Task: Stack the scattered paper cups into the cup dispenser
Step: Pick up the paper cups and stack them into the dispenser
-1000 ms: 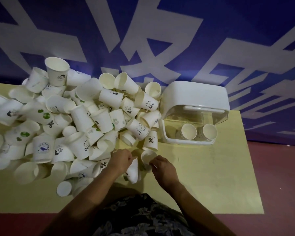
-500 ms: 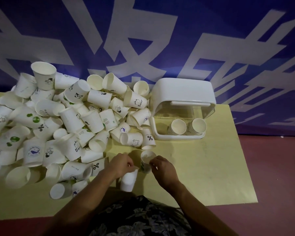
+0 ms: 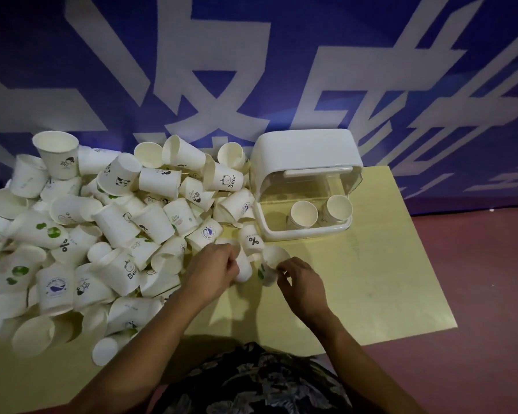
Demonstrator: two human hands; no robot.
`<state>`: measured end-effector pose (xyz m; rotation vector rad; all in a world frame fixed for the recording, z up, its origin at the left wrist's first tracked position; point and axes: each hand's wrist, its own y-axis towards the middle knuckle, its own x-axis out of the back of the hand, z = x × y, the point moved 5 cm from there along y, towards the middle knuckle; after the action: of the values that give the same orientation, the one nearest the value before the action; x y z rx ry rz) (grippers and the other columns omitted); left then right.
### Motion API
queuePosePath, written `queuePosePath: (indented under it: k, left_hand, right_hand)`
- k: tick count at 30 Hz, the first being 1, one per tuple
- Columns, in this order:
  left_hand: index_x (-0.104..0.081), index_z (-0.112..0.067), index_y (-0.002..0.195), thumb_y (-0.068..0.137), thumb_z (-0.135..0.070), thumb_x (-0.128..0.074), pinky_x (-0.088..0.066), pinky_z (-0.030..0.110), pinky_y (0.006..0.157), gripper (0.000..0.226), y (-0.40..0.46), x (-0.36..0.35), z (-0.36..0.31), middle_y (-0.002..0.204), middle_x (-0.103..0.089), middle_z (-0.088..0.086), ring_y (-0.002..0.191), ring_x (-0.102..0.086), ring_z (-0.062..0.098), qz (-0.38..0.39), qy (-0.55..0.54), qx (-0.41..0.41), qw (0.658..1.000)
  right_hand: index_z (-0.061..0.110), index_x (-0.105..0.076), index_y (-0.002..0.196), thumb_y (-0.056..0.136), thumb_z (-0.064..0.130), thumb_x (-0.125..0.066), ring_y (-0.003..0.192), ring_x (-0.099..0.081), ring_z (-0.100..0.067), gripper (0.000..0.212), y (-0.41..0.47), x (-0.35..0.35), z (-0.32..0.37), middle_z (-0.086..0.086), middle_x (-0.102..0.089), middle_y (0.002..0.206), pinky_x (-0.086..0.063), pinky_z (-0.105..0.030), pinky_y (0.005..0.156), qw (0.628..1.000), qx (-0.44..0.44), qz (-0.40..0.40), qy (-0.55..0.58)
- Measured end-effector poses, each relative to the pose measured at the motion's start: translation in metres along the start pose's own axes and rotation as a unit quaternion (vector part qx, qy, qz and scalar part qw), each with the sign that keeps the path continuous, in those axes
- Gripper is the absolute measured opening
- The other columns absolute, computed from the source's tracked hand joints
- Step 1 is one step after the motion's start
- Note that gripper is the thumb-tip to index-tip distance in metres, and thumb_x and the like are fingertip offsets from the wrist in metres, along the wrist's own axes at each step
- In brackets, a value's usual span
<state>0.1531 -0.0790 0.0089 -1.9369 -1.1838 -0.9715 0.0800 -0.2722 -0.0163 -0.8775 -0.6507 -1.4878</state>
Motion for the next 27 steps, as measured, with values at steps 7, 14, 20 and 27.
queuePosePath:
  k: [7,14,20,27]
  left_hand:
    - [-0.061,-0.018,0.086,0.083,-0.02,-0.062,-0.041,0.032,0.063,0.003,0.031,0.023,-0.051,0.08,-0.056,-0.005,0.083,-0.047,0.014,-0.087,-0.035,-0.025,0.995]
    - [-0.059,-0.008,0.079,0.082,-0.007,-0.064,-0.047,0.038,0.064,0.006,0.074,0.019,-0.124,0.078,-0.06,0.004,0.082,-0.053,0.023,-0.159,-0.068,-0.1,0.98]
    - [-0.061,-0.007,0.084,0.088,-0.011,-0.058,-0.049,0.042,0.066,0.006,0.104,-0.015,-0.151,0.087,-0.062,0.005,0.091,-0.052,0.023,-0.128,-0.021,-0.093,0.987]
    - [-0.066,-0.012,0.098,0.093,-0.016,-0.054,-0.051,0.039,0.079,0.013,0.121,-0.054,-0.151,0.1,-0.064,0.002,0.105,-0.051,0.023,-0.076,0.048,-0.006,0.996]
  right_hand:
    - [0.018,-0.067,0.09,0.087,0.015,-0.067,0.072,-0.056,-0.01,0.005,0.018,0.073,-0.024,0.01,-0.063,0.088,-0.047,-0.026,0.058,0.99,-0.022,-0.137,0.021]
    - [0.012,-0.067,0.096,0.091,0.009,-0.061,0.085,-0.061,-0.019,0.009,0.047,0.134,-0.078,-0.004,-0.066,0.1,-0.044,-0.025,0.069,0.975,-0.074,-0.207,0.013]
    - [0.011,-0.07,0.097,0.092,0.01,-0.062,0.092,-0.063,-0.022,0.009,0.075,0.146,-0.109,-0.005,-0.067,0.105,-0.051,-0.03,0.071,0.986,-0.031,-0.164,-0.009]
    - [0.01,-0.071,0.101,0.093,0.012,-0.062,0.089,-0.064,-0.027,0.013,0.105,0.137,-0.143,-0.006,-0.067,0.108,-0.055,-0.037,0.068,0.996,-0.016,-0.084,-0.012]
